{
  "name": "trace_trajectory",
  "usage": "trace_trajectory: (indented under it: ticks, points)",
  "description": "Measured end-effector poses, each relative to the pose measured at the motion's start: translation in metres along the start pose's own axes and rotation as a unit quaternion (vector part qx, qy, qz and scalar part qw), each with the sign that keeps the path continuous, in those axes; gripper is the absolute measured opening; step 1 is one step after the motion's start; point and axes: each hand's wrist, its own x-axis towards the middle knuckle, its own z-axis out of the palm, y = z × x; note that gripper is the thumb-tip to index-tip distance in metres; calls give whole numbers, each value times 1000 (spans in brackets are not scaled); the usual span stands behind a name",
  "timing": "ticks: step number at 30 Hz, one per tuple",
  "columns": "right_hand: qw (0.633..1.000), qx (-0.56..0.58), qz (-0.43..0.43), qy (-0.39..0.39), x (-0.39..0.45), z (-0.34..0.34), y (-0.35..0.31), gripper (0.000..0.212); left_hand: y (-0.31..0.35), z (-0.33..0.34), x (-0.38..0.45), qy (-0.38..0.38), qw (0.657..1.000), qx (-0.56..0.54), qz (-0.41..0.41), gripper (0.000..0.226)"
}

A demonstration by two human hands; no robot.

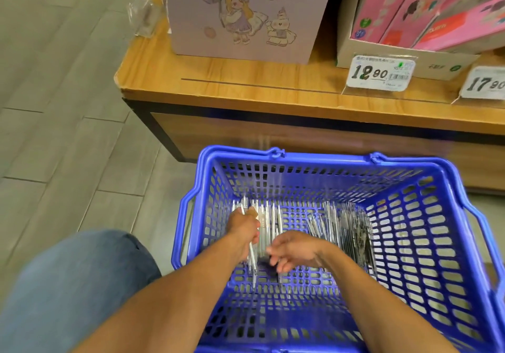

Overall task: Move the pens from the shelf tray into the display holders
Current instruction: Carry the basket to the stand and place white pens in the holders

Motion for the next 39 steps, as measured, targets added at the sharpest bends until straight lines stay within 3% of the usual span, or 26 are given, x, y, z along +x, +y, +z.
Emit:
trace_trajectory:
  ticks: [1, 3, 6, 10, 12, 14, 15, 18, 21, 30, 34, 39]
  points:
    - [996, -48, 23, 72, 10, -3, 5, 18, -1, -1, 1, 11, 1000, 1, 5, 40]
    - [951, -224, 78, 199, 32, -1, 18, 21, -4, -3, 1, 25, 1000, 0, 8, 41]
    - [908, -336, 110, 226, 53, 22, 27, 13, -7, -2, -2, 16, 1000, -17, -10, 17]
    - [879, -387, 120, 250, 62, 34, 24, 44, -13, -1, 2, 1, 1000, -8, -19, 14]
    - [890, -349, 122, 267, 60, 33, 24, 62, -14, -2, 5, 2, 1000, -11, -19, 35]
    - [910, -271, 117, 290, 51, 27, 22, 70, -13, -2, 7, 1, 1000, -6, -11, 42]
    - [920, -231, 102, 298, 44, 23, 21, 66, -12, -1, 9, 1, 1000, 0, -10, 42]
    - [961, -57, -2, 272, 25, 10, 14, 26, -11, 3, 8, -12, 1000, 1, -8, 40]
    - [977, 73, -91, 181, 5, 7, 4, 20, -10, 7, 9, -33, 999, -4, -20, 37]
    - [979, 120, -134, 100, -2, 14, -7, 27, -9, 6, 12, -23, 999, -28, -36, 42]
    - [980, 134, -131, 65, 5, 15, -7, 24, -14, 9, 19, -26, 999, -29, -24, 60]
    - [975, 180, -117, 64, 17, -3, -1, 14, -17, 11, 21, -15, 999, -6, -32, 38]
